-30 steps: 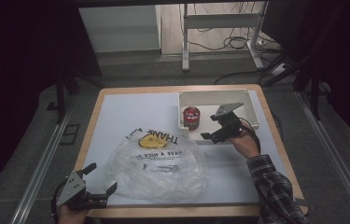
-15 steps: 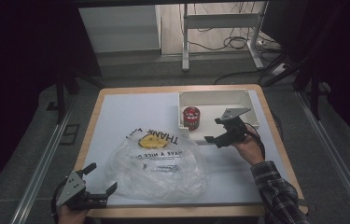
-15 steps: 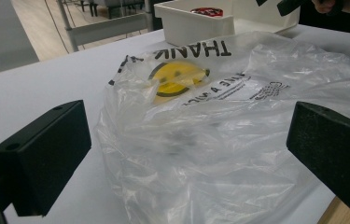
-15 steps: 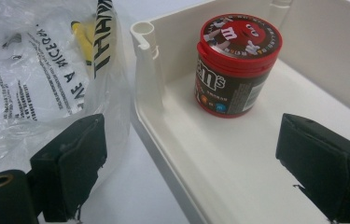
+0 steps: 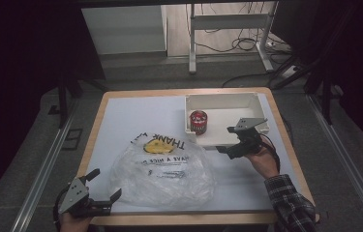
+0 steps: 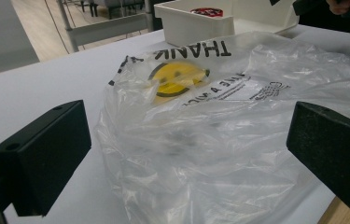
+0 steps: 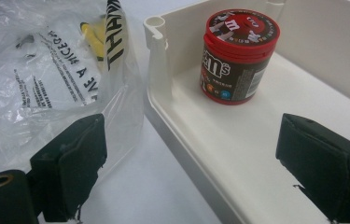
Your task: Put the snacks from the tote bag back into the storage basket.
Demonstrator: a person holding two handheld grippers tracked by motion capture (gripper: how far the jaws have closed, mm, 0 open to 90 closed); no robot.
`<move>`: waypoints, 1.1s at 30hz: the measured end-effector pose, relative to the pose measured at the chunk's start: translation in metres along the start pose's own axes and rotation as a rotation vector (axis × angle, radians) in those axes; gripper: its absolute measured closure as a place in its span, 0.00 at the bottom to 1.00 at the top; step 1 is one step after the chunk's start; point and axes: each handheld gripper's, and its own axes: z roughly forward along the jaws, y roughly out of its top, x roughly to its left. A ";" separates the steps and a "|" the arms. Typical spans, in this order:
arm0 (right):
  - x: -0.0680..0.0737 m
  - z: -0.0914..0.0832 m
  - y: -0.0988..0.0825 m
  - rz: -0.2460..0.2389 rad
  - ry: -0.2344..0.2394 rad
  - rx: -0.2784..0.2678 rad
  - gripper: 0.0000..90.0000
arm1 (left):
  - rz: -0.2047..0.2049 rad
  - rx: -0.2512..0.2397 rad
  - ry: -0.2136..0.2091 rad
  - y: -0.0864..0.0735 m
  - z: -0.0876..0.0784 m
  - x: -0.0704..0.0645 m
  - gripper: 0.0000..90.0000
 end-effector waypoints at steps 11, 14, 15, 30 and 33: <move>0.010 -0.016 -0.010 0.013 -0.014 -0.021 0.10 | 0.002 0.002 0.000 0.000 0.000 0.000 0.00; 0.013 -0.019 -0.011 0.014 -0.015 -0.027 0.10 | 0.002 0.003 0.000 0.000 0.000 0.000 0.00; 0.014 -0.020 -0.012 0.014 -0.016 -0.031 0.10 | 0.002 0.003 0.000 0.000 0.000 0.000 0.00; 0.029 -0.038 -0.028 0.030 -0.042 -0.054 0.10 | 0.001 0.002 0.001 0.000 0.000 0.000 0.00; 0.032 -0.044 -0.032 0.035 -0.050 -0.069 0.10 | -0.005 -0.001 -0.001 0.000 0.000 0.000 0.00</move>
